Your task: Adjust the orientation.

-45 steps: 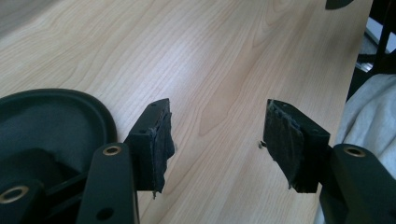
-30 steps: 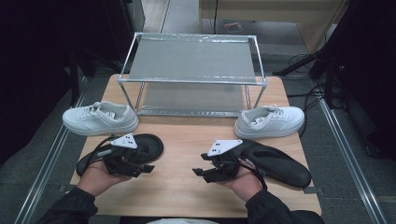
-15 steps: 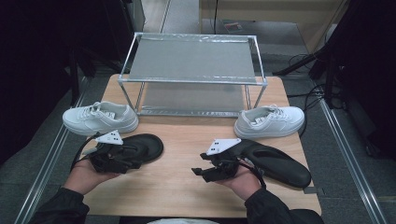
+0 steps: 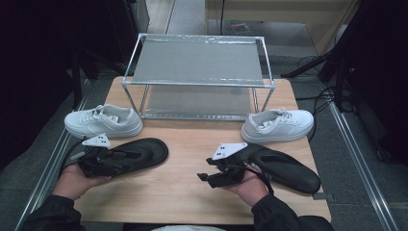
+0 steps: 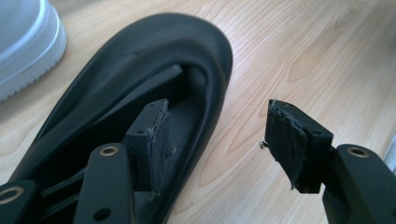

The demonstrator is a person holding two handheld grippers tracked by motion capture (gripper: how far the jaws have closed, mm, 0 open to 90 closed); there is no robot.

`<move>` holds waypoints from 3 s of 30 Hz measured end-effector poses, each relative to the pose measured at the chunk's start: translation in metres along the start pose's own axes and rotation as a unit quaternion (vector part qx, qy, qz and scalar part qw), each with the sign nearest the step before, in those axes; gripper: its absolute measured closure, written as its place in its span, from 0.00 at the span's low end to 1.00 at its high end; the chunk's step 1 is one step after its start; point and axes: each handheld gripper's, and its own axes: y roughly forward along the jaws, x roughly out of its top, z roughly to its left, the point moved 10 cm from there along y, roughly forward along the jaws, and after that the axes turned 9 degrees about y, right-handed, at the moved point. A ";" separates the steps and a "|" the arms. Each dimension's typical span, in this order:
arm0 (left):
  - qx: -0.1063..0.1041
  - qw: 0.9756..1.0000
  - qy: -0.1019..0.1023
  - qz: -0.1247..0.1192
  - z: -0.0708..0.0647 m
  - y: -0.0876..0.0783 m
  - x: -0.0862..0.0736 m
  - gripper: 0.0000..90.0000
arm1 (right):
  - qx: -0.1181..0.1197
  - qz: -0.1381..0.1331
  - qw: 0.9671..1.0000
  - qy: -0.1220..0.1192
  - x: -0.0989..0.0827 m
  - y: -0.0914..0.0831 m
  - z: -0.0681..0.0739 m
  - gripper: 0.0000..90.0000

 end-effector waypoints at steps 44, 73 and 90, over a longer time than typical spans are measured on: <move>-0.040 0.999 0.019 0.004 0.004 0.016 -0.007 0.91 | 0.000 0.001 1.000 -0.002 -0.001 0.002 -0.001 0.44; -0.054 0.998 0.018 0.016 -0.042 0.047 0.094 0.91 | -0.002 -0.013 1.000 0.020 0.000 -0.003 -0.006 0.44; -0.067 0.997 0.025 0.015 -0.080 0.110 0.134 0.91 | -0.008 -0.018 0.999 0.035 -0.005 -0.006 -0.008 0.44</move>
